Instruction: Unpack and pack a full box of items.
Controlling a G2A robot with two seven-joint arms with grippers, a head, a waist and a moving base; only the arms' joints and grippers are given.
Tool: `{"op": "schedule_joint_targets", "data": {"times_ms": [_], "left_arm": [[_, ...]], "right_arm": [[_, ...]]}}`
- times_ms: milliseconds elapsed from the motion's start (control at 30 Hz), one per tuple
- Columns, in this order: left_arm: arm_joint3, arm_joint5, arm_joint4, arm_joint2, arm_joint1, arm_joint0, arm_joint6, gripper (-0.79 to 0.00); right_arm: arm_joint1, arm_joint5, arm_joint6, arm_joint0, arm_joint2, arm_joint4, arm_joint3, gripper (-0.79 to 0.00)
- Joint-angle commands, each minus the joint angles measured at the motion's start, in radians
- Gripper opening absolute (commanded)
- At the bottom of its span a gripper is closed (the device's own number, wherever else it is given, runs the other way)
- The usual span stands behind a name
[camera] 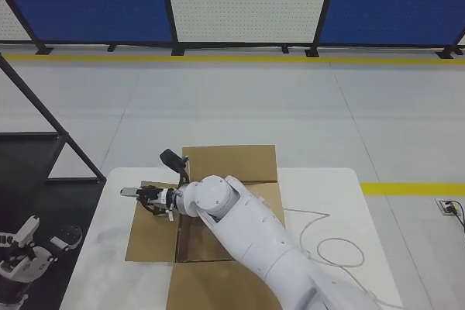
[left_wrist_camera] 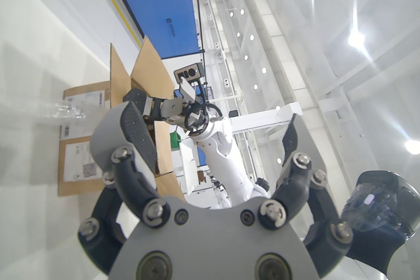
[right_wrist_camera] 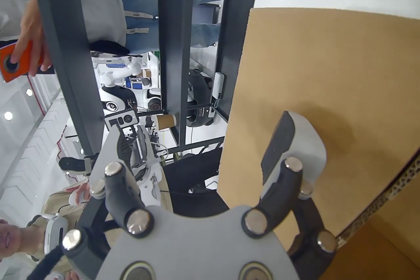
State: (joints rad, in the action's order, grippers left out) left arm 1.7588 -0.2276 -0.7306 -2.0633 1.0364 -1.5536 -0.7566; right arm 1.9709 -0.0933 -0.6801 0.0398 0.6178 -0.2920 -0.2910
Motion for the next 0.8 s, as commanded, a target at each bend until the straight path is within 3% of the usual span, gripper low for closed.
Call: {"op": "schedule_joint_targets", "data": {"times_ms": [0, 233, 467, 600, 767], "left_arm": [[0.017, -0.012, -0.017, 0.000, 0.003, -0.005, 0.016, 0.000], [0.062, -0.023, -0.049, -0.012, 0.008, -0.025, 0.028, 0.000], [0.089, -0.024, -0.073, -0.011, 0.014, -0.036, 0.031, 0.000], [0.130, 0.024, -0.146, -0.014, 0.013, -0.034, -0.022, 0.000], [0.155, 0.105, -0.133, -0.013, 0.002, 0.026, -0.080, 0.000]], "right_arm": [[-0.009, -0.025, 0.001, -0.005, 0.014, 0.001, -0.007, 0.000], [-0.058, -0.140, -0.029, 0.005, 0.079, -0.004, -0.044, 0.000], [-0.112, -0.153, -0.033, 0.051, 0.135, 0.023, -0.112, 0.000], [-0.157, -0.201, -0.070, 0.090, 0.192, 0.027, -0.182, 0.000], [-0.231, -0.233, -0.125, 0.184, 0.281, 0.069, -0.320, 0.000]]}}
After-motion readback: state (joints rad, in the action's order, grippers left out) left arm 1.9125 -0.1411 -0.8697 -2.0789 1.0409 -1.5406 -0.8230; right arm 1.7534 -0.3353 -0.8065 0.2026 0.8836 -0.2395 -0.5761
